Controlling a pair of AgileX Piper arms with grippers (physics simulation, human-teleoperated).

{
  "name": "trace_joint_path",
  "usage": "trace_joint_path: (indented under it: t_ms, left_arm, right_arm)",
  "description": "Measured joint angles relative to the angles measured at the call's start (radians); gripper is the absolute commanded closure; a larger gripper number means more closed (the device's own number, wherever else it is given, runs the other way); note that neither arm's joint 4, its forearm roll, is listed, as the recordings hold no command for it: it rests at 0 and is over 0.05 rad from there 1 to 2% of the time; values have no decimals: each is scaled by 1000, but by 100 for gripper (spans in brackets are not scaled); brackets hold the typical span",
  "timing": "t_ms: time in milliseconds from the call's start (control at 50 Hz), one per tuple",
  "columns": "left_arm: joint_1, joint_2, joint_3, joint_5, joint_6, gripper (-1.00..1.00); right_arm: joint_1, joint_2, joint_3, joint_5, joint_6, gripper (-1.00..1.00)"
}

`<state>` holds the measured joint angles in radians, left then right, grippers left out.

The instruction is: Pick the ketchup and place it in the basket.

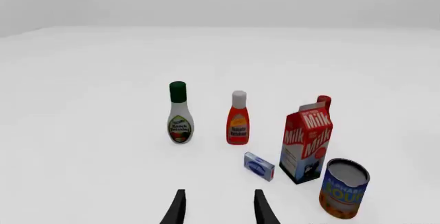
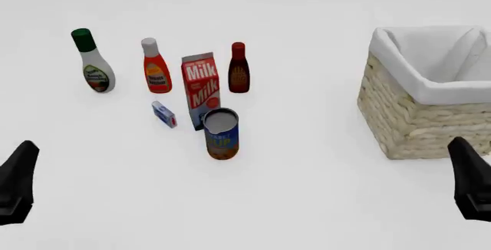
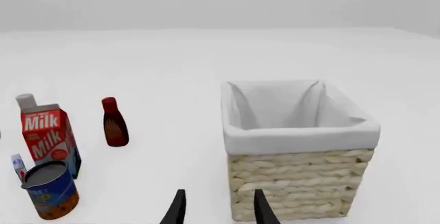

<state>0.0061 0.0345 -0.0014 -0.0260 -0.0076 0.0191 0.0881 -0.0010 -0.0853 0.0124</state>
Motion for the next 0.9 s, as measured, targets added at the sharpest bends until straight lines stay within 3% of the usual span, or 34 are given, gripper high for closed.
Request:
trace_joint_path:
  t_ms: [280,900]
  left_arm:
    - [-2,172,-52,-70,-2,-100]
    - [-16,695,-435,-97,49,-100]
  right_arm:
    - [-9,-56,-2,62,1,-100]
    - [-15,-70,-1,75,1,-100]
